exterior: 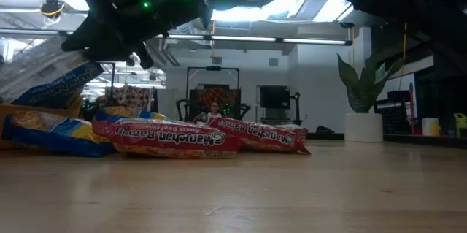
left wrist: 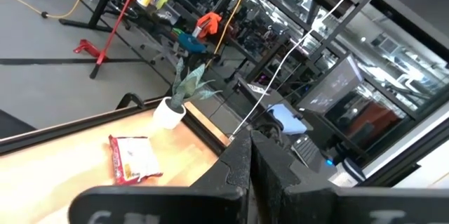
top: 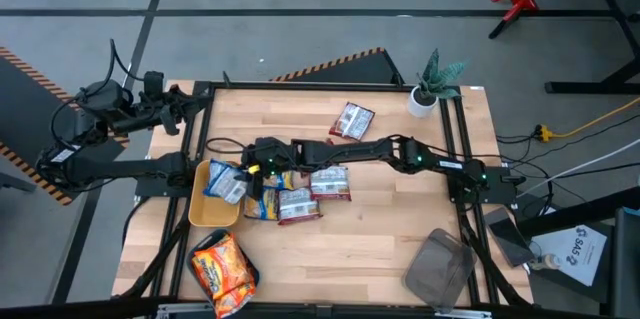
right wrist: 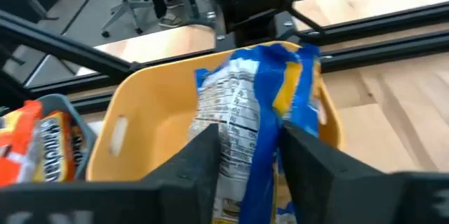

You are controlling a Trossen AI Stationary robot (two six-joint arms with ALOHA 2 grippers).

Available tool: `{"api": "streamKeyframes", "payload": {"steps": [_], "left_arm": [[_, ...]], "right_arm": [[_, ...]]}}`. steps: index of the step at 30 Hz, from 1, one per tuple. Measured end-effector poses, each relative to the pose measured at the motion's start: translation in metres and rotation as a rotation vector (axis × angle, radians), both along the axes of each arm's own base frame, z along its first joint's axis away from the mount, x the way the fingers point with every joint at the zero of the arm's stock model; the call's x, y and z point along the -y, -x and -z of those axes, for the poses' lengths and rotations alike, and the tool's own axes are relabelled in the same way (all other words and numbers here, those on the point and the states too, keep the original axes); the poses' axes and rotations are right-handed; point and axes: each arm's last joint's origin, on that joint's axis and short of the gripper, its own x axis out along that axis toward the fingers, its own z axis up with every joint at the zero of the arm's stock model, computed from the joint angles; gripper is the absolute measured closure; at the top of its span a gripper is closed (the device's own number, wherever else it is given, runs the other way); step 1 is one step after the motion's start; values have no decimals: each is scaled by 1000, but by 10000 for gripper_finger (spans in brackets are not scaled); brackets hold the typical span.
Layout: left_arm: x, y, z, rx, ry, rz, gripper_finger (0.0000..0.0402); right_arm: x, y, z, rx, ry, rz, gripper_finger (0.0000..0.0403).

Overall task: Sort Maruchan noodles
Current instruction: Put the blue noodle pack into the yellow bin

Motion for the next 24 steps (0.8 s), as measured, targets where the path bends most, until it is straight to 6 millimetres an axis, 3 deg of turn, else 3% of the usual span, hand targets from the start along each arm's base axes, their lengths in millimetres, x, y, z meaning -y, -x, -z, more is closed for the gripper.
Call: {"api": "streamKeyframes", "payload": {"steps": [7,13,18,24], "left_arm": [[0,0,0,1,0,0,401],[0,0,0,1,0,0,401],[0,0,0,-3,1,0,401],[0,0,4,-37,11,0,401]], "right_arm": [[-1,0,0,2,5,-5,340],[0,-2,-5,56,6,-12,365],[-1,-3,-8,90,20,-38,352],[2,-3,-8,86,-11,-58,291]]}}
